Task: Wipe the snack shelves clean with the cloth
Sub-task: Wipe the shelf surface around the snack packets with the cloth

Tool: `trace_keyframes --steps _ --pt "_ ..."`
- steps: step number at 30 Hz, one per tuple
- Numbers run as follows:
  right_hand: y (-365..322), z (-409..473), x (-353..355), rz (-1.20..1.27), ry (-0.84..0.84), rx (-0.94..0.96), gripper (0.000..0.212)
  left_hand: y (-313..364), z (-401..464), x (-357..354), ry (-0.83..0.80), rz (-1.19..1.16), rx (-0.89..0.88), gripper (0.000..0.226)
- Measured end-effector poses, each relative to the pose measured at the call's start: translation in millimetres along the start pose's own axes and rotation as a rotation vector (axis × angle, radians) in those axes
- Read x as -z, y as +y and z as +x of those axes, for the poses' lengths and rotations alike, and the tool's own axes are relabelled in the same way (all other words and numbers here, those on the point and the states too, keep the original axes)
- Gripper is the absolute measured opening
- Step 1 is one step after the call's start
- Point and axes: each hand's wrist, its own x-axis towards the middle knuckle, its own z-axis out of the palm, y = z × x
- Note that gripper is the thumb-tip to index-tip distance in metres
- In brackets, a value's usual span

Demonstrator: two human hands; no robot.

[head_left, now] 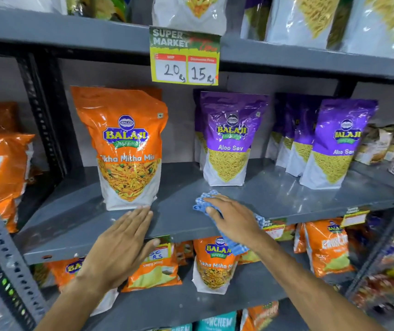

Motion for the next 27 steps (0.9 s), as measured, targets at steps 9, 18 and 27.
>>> trace_keyframes --steps 9,18,27 --pt "53 -4 33 -0.018 0.058 -0.139 0.039 67 73 -2 -0.075 -0.205 -0.082 0.108" --pt "106 5 36 0.060 -0.061 0.006 0.040 123 137 -5 -0.185 -0.303 0.011 0.150" --pt "222 135 80 0.358 0.287 -0.329 0.033 136 142 -6 -0.230 -0.198 0.165 0.148"
